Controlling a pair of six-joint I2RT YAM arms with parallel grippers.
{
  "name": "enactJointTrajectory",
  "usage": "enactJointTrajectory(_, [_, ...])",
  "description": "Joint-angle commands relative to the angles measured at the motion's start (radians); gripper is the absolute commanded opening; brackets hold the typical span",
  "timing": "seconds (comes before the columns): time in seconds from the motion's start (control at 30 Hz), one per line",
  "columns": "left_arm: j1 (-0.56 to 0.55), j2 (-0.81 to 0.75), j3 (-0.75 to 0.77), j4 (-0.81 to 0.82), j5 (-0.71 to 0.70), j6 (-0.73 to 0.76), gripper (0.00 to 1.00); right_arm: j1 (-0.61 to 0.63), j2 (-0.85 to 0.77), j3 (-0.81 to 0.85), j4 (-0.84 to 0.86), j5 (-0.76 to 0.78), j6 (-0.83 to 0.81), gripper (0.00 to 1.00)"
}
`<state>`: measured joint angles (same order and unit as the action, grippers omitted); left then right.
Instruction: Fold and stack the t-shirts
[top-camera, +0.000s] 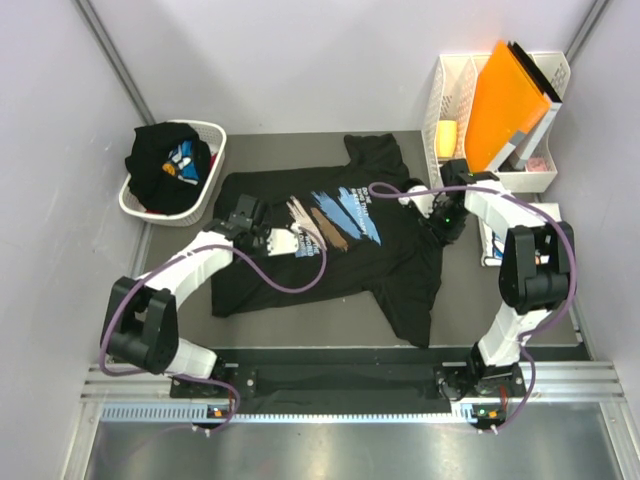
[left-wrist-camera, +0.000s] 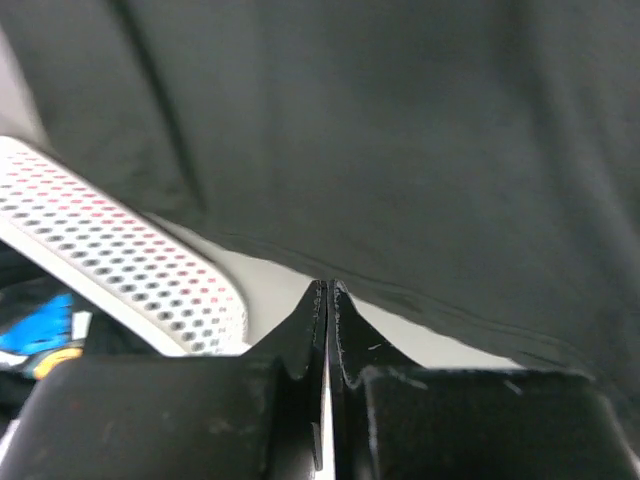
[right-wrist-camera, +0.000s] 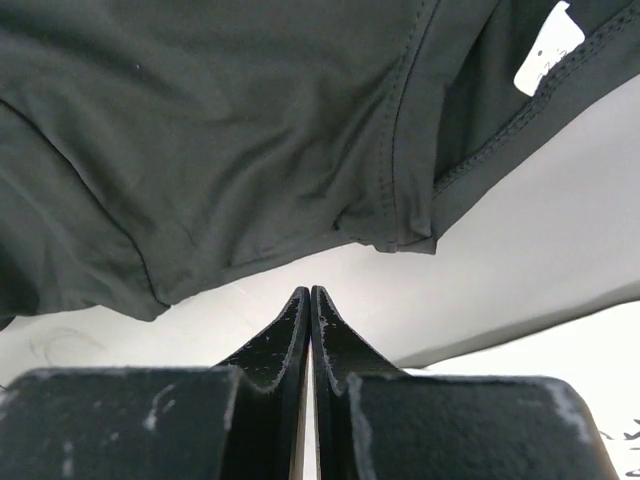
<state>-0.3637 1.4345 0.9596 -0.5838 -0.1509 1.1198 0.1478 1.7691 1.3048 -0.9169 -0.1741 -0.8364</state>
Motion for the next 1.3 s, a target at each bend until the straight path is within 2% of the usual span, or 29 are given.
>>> enactJointTrajectory(0.0, [0.002, 0.018, -0.096, 0.087, -0.059, 0.027, 0.00, 0.006, 0.015, 0.070, -0.007, -0.034, 0.002, 0.00])
enactJointTrajectory(0.13, [0.020, 0.104, -0.093, 0.137, -0.070, 0.018, 0.00, 0.006, 0.033, 0.100, -0.017, -0.053, 0.000, 0.00])
enactJointTrajectory(0.43, [0.039, 0.299, 0.065, 0.076, -0.090, -0.048, 0.00, 0.018, 0.122, 0.131, -0.030, -0.082, 0.000, 0.00])
enactJointTrajectory(0.73, [0.039, 0.325, 0.105, 0.072, -0.125, -0.023, 0.00, 0.033, 0.234, 0.148, -0.007, -0.073, 0.031, 0.00])
enactJointTrajectory(1.27, [0.071, 0.446, 0.062, 0.113, -0.249, -0.025, 0.00, 0.035, 0.231, 0.163, -0.003, -0.018, 0.013, 0.00])
